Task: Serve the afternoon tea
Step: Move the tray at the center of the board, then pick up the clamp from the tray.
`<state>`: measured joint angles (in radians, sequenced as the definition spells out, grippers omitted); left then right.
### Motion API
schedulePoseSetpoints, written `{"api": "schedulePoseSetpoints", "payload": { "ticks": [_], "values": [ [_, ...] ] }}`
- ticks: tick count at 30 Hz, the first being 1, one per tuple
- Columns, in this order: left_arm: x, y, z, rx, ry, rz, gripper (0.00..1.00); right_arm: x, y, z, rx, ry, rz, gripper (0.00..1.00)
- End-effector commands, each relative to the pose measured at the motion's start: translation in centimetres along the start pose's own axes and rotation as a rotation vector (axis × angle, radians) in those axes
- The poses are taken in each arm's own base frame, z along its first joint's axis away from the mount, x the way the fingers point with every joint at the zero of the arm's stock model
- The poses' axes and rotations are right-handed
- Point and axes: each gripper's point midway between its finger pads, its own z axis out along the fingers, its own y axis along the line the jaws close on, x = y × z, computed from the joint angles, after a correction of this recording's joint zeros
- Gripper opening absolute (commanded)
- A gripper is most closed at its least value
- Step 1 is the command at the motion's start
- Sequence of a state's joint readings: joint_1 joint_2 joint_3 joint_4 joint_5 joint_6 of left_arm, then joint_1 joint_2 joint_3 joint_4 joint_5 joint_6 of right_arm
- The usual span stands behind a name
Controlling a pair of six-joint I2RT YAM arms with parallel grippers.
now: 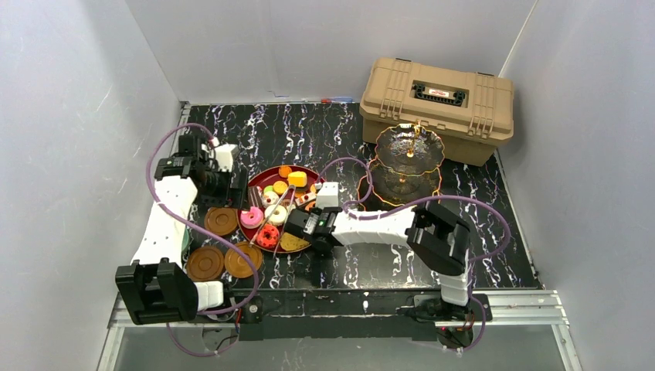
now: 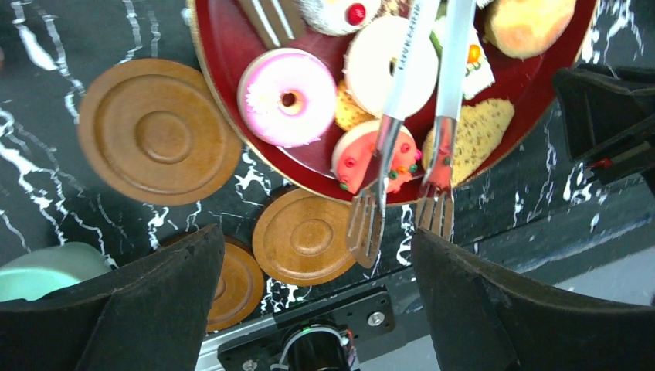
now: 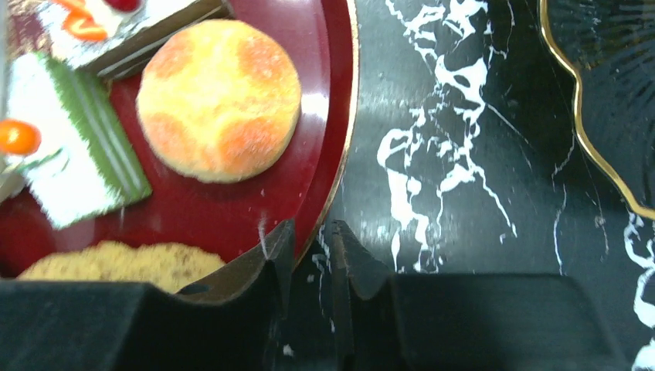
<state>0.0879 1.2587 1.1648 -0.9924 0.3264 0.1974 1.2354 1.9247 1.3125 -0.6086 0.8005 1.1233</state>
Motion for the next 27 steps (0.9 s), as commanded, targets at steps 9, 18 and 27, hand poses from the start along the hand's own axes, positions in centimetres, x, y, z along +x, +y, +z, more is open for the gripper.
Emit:
{"api": "schedulePoseSetpoints", "payload": {
  "ticks": [9, 18, 27],
  "values": [
    [1.3, -5.7, 2.3, 0.168, 0.07, 0.335, 0.71, -9.3, 0.7, -10.3, -0.313, -0.189, 0.001, 0.83],
    [2.3, -6.2, 5.7, 0.153, 0.124, 0.504, 0.64, -8.0, -1.3, -17.7, -0.801, -0.191, -0.254, 0.93],
    [2.0, -5.6, 9.2, 0.08, 0.169, 0.587, 0.43, -6.0, -2.8, -17.3, -0.802, -0.142, -0.309, 0.93]
  ]
}}
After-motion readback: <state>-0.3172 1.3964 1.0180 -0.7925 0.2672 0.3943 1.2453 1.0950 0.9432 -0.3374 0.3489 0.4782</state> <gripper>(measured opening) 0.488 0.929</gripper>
